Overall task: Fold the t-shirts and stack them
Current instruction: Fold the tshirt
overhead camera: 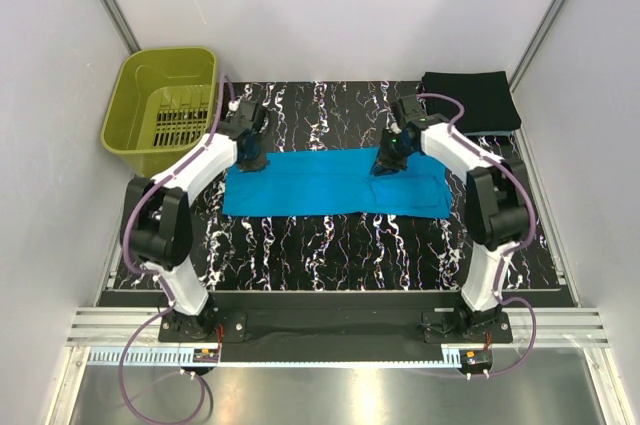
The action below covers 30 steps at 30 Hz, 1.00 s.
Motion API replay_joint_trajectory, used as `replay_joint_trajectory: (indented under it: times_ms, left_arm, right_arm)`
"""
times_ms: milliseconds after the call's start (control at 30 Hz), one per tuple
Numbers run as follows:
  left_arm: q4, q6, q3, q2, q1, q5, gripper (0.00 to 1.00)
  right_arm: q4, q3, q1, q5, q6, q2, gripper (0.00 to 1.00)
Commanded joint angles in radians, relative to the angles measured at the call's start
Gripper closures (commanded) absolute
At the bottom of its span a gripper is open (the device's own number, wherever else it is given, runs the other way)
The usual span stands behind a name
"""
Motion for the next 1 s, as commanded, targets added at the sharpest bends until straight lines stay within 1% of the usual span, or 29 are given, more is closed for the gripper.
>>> replay_joint_trajectory:
  times_ms: [0,67,100,133,167,233,300,333,433,467,500,533,567,600,667,700,767,800,967]
  left_arm:
    - [0.033,0.007,0.037,0.103,-0.009,0.108,0.84]
    - [0.039,0.020,0.044,0.158,-0.009,0.116,0.83]
    - [0.041,0.031,0.039,0.174,-0.009,0.115,0.82]
    - [0.040,0.046,0.038,0.187,-0.010,0.110,0.81]
    - [0.041,0.050,0.030,0.209,-0.010,0.107,0.80]
    - [0.041,0.048,-0.002,0.223,-0.010,0.104,0.77]
    - [0.036,0.037,-0.040,0.232,-0.010,0.098,0.76]
    - [0.021,0.018,-0.047,0.234,-0.012,0.089,0.74]
    - [-0.002,-0.021,-0.091,0.208,-0.010,0.119,0.74]
    - [-0.008,-0.032,-0.102,0.194,-0.013,0.142,0.74]
    - [-0.019,-0.041,-0.131,0.185,-0.012,0.154,0.74]
    - [-0.023,-0.058,-0.145,0.175,-0.012,0.164,0.74]
    - [-0.026,-0.064,-0.180,0.156,-0.012,0.183,0.74]
    - [-0.031,-0.076,-0.199,0.143,-0.012,0.194,0.74]
    - [-0.031,-0.090,-0.238,0.097,-0.012,0.199,0.74]
    - [-0.031,-0.096,-0.278,0.079,-0.012,0.226,0.73]
    - [-0.037,-0.118,-0.338,0.019,-0.012,0.249,0.73]
    - [-0.036,-0.153,-0.401,-0.048,-0.019,0.277,0.73]
    - [-0.036,-0.214,-0.487,-0.160,-0.068,0.312,0.72]
  right_arm:
    - [-0.042,-0.066,-0.075,0.002,-0.059,-0.094,0.78]
    - [-0.048,-0.118,-0.137,0.011,-0.059,-0.121,0.75]
    - [-0.054,-0.132,-0.157,0.027,-0.057,-0.134,0.71]
    - [-0.061,-0.143,-0.172,0.046,-0.059,-0.147,0.66]
    - [-0.072,-0.158,-0.186,0.069,-0.059,-0.173,0.56]
    - [-0.081,-0.155,-0.201,0.083,-0.063,-0.192,0.49]
    - [-0.088,-0.150,-0.201,0.090,-0.044,-0.201,0.44]
    - [-0.085,-0.147,-0.200,0.098,-0.009,-0.200,0.41]
    - [-0.086,-0.137,-0.194,0.109,0.050,-0.172,0.41]
    - [-0.083,-0.132,-0.188,0.135,0.091,-0.157,0.42]
    - [-0.081,-0.129,-0.181,0.152,0.117,-0.149,0.54]
    - [-0.077,-0.126,-0.165,0.169,0.140,-0.143,0.56]
    - [-0.053,-0.124,-0.155,0.214,0.174,-0.126,0.63]
    - [-0.034,-0.117,-0.139,0.248,0.188,-0.103,0.80]
    - [-0.006,-0.109,-0.123,0.288,0.188,-0.076,0.97]
    - [0.001,-0.104,-0.116,0.296,0.188,-0.059,1.00]
    - [0.015,-0.080,-0.099,0.288,0.182,0.001,1.00]
    - [0.043,-0.062,-0.071,0.299,0.168,0.051,1.00]
    - [0.104,0.015,-0.028,0.311,0.148,0.174,1.00]
